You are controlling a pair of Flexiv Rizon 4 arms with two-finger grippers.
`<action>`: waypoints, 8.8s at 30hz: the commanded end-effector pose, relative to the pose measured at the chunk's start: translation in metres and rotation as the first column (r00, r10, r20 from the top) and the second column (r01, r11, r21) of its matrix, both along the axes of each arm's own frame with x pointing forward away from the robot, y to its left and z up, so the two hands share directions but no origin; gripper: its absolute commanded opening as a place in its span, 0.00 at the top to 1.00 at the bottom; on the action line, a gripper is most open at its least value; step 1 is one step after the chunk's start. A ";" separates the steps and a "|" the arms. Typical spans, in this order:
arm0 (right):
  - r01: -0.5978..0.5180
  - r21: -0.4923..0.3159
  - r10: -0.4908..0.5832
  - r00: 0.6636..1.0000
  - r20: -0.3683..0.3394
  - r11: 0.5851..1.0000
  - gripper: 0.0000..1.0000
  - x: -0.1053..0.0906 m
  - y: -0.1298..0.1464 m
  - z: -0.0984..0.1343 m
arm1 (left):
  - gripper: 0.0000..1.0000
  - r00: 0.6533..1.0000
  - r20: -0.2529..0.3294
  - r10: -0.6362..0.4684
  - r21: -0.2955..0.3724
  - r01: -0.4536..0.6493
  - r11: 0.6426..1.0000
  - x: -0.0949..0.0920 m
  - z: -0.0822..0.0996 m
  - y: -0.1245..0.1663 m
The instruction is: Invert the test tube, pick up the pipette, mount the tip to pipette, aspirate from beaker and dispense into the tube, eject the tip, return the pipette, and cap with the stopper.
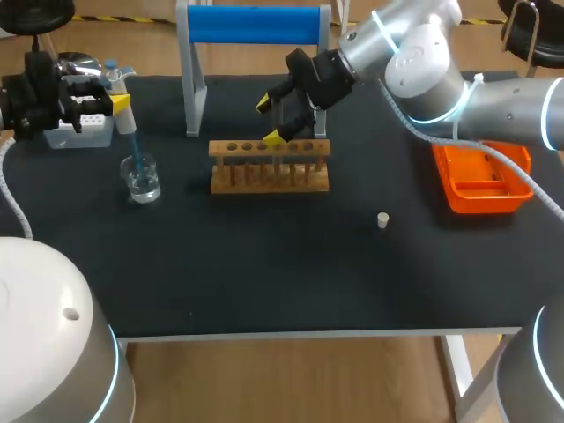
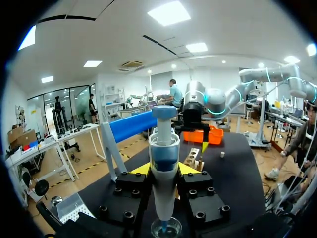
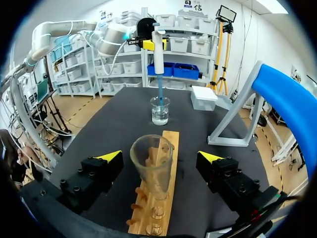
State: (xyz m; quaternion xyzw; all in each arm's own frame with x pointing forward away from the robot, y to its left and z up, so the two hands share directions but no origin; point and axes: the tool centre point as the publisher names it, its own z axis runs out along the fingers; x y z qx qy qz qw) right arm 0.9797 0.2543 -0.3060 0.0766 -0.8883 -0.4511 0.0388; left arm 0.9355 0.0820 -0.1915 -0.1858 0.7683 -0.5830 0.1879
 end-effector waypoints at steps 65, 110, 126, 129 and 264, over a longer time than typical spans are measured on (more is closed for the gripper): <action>0.005 -0.001 -0.005 1.000 0.003 1.000 0.00 -0.003 -0.003 0.001 | 1.00 0.999 0.042 -0.024 0.136 0.018 0.991 -0.019 0.138 -0.069; 0.005 -0.001 -0.005 1.000 0.003 1.000 0.00 -0.003 -0.003 0.001 | 1.00 0.966 0.009 -0.260 0.075 0.258 0.963 0.015 0.202 -0.263; 0.005 -0.001 -0.005 1.000 0.003 1.000 0.00 -0.003 -0.003 0.001 | 1.00 0.959 0.009 -0.282 0.064 0.281 0.958 0.024 0.197 -0.273; 0.005 -0.001 -0.005 1.000 0.003 1.000 0.00 -0.003 -0.003 0.001 | 1.00 0.959 0.010 -0.283 0.061 0.282 0.957 0.026 0.195 -0.273; 0.005 -0.001 -0.005 1.000 0.003 1.000 0.00 -0.003 -0.003 0.001 | 1.00 0.964 0.002 -0.265 -0.023 0.265 0.964 0.046 0.175 -0.269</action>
